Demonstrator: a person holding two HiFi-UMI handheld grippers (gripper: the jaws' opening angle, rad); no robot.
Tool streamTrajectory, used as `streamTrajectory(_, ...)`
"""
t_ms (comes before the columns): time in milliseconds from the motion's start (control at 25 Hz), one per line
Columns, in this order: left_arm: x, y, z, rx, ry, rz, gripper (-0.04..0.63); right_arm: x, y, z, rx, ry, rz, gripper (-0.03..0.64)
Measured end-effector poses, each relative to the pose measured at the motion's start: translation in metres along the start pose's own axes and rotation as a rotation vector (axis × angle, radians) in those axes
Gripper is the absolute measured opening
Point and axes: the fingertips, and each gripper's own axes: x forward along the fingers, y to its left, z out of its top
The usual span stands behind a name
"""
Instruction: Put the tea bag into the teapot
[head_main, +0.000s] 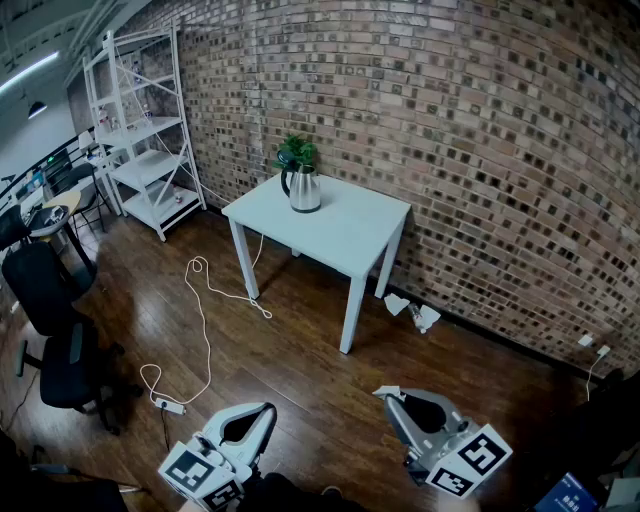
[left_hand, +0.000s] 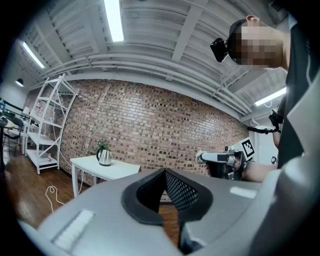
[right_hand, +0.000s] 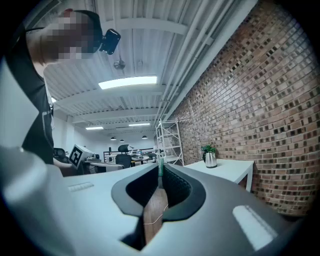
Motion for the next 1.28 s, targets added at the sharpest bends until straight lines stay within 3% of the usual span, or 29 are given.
streamTrajectory(200,0.016,0.006,0.0,-0.037,-0.031,0.019,0.005,0.005,-0.025,-0.004,0.015,0.008,-0.01,0.023)
streamTrajectory(480,0.063,0.05,0.003,-0.062,-0.05,0.017,0.005,0.054,-0.069,-0.006,0.015,0.017,-0.017,0.023)
streamTrajectory(960,0.15,0.189,0.044,-0.052,-0.052,-0.022,0.006,0.198,-0.137,0.015,0.0,0.044,-0.022,0.023)
streamTrajectory(1280,0.211,0.246,0.062,-0.101,-0.045,-0.013,0.006,0.262,-0.189,0.026,-0.003,0.068,-0.012,0.023)
